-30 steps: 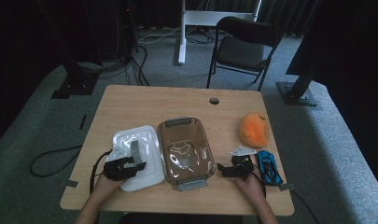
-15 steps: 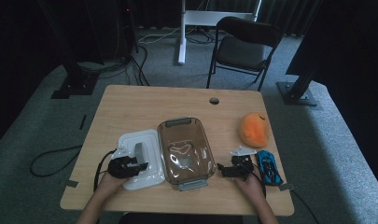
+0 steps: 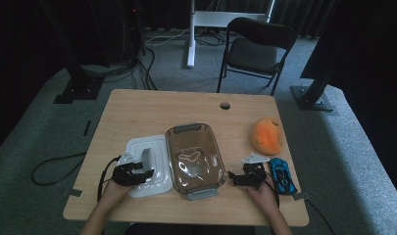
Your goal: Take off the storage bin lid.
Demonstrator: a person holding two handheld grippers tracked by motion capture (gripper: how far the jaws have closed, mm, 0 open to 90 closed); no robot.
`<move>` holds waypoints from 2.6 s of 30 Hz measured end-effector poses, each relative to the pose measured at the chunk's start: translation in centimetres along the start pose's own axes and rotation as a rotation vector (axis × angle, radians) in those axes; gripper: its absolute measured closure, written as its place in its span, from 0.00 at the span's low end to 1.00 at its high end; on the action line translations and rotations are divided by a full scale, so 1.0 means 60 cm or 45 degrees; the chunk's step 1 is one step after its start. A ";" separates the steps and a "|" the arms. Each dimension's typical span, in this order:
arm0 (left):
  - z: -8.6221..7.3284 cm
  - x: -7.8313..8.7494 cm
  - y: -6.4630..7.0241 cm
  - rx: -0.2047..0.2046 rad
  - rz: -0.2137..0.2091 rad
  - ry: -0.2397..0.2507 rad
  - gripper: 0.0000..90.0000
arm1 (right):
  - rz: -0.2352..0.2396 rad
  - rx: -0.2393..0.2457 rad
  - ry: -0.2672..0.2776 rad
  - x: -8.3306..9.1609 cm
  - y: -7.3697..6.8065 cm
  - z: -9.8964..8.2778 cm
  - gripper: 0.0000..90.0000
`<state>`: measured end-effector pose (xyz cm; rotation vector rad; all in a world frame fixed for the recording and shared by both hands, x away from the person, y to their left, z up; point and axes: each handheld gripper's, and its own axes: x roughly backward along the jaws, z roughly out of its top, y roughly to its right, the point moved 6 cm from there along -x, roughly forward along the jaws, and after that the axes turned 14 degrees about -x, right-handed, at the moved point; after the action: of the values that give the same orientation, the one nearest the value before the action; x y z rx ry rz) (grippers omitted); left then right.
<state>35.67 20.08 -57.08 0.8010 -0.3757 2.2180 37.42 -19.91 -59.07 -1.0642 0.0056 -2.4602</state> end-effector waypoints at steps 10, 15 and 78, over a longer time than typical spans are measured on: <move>-0.004 0.007 -0.011 0.050 0.038 -0.034 0.32 | 0.000 0.000 0.000 0.000 0.000 0.000 0.14; -0.012 0.013 -0.020 0.082 0.046 -0.073 0.17 | 0.000 0.000 0.000 0.000 0.000 0.000 0.14; -0.130 0.100 -0.124 0.376 0.659 -0.236 0.00 | 0.000 0.000 0.000 0.000 0.000 0.000 0.14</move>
<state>34.55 32.21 -58.98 1.1779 -0.3815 2.7305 37.42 -19.91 -59.07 -1.0640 0.0053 -2.4601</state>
